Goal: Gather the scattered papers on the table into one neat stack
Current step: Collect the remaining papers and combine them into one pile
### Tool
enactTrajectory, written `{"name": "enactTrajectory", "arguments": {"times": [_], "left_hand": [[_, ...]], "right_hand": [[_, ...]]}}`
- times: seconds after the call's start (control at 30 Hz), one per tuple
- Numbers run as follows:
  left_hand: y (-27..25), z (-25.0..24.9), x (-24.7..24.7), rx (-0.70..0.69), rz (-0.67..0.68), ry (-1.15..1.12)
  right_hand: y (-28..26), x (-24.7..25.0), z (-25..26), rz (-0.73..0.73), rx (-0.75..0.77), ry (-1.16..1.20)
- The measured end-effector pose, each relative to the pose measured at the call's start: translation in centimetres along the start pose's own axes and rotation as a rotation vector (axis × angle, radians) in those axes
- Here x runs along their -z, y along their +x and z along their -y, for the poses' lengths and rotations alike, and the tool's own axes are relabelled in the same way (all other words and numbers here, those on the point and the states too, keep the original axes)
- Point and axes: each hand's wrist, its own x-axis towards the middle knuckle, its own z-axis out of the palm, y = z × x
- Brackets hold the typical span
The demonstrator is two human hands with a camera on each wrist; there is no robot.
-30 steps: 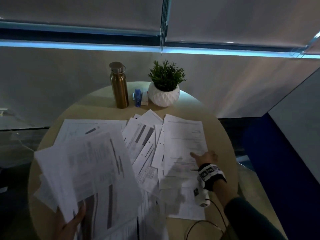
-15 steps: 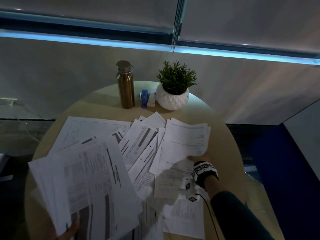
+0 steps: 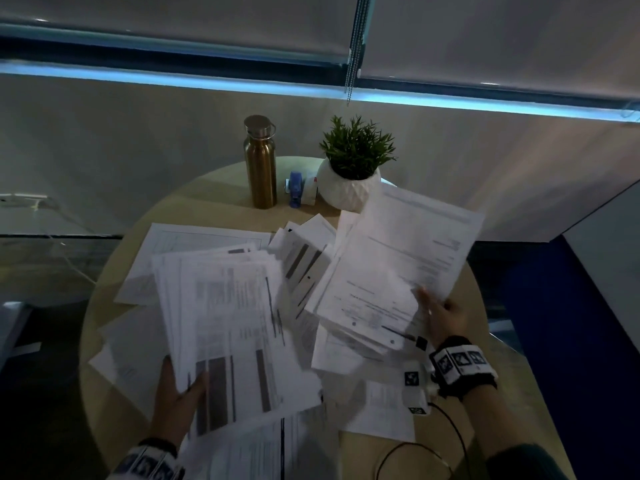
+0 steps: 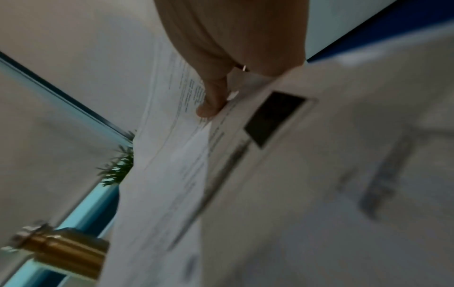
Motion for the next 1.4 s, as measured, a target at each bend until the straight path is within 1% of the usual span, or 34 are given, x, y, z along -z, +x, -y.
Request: {"name": "enactTrajectory", "arguments": {"times": [0.03,0.07,0.1,0.2,0.3,0.37,0.43,0.53,0.6,0.63,0.7,0.73,0.8,0.83,0.87,0.97,1.03,1.1,1.17,1.23,1.27,1.3,1.33,1.37,1.4], "left_hand": [[0.2,-0.7,-0.3,-0.026,0.047,-0.003],[0.4,-0.9,-0.3,-0.052,0.064,0.012],[0.7,-0.6,-0.2,-0.048,0.08,0.035],[1.0,-1.2,-0.4,-0.066,0.137,0.045],[0.9,-2.8,-1.4,-0.078,0.171,-0.042],[0.4,-3.9,-2.1,-0.072,0.196,-0.079],[-0.2,-4.7,-2.7,-0.081,0.203,-0.076],[-0.6,-5.3,-2.8,-0.118,0.284,-0.136],[-0.5,-5.4,-2.5,-0.122,0.334,-0.093],[-0.2,-5.3,-2.3,-0.141,0.349,-0.069],[0.0,-5.7,-1.8,-0.198,0.315,-0.066],[0.0,-6.0,-1.7,-0.222,0.279,-0.073],[0.1,-6.2,-1.5,-0.286,0.248,-0.094],[0.1,-6.0,-1.5,-0.314,0.249,-0.096],[-0.2,-6.1,-1.5,-0.307,0.262,-0.099],[-0.5,-5.2,-2.3,-0.238,0.314,-0.076],[-0.7,-4.9,-3.0,-0.179,0.265,-0.105],[-0.7,-5.3,-3.3,-0.132,0.164,-0.176],[-0.5,-6.2,-2.7,-0.125,0.061,-0.246],[-0.2,-6.6,-1.4,-0.151,-0.022,-0.266],[-0.1,-6.3,-0.5,-0.159,-0.057,-0.265],[-0.2,-5.9,0.5,-0.141,-0.089,-0.264],[-0.3,-5.4,1.4,-0.105,-0.12,-0.268],[-0.4,-4.6,2.3,-0.051,-0.16,-0.279],[-0.6,-3.6,3.3,0.006,-0.199,-0.3]], "right_hand": [[-0.9,-0.2,0.6,0.016,0.016,0.043],[-1.7,-0.4,1.2,0.027,0.03,0.088],[-2.4,-0.6,1.7,0.047,0.041,0.137],[-4.1,-1.4,2.5,0.164,0.035,0.208],[-6.1,-3.4,1.9,0.226,0.096,0.059],[-7.3,-5.1,0.7,0.253,0.107,0.018],[-8.9,-6.4,-0.3,0.339,0.125,-0.016],[-10.7,-8.0,-1.2,0.464,0.174,-0.009],[-11.8,-8.7,-1.3,0.442,0.267,0.015],[-12.3,-8.9,-1.0,0.401,0.321,0.026],[-13.4,-9.1,-0.1,0.359,0.427,0.117],[-13.8,-9.1,0.3,0.362,0.472,0.179],[-14.3,-9.1,0.5,0.364,0.543,0.225],[-14.4,-9.1,0.2,0.36,0.551,0.198],[-14.3,-9.4,-0.3,0.37,0.528,0.162],[-14.6,-10.3,-1.8,0.437,0.415,-0.021],[-14.8,-10.9,-2.1,0.44,0.411,-0.081],[-14.8,-11.2,-1.7,0.407,0.473,-0.081],[-14.7,-11.5,-1.0,0.427,0.545,-0.059],[-14.6,-11.7,-0.1,0.471,0.554,-0.054],[-14.3,-11.7,-0.2,0.468,0.517,-0.057],[-13.7,-11.7,-0.4,0.433,0.465,-0.059],[-12.9,-11.6,-0.9,0.358,0.41,-0.11],[-11.7,-11.5,-1.8,0.261,0.334,-0.216],[-10.3,-11.3,-2.9,0.169,0.213,-0.379]]}}
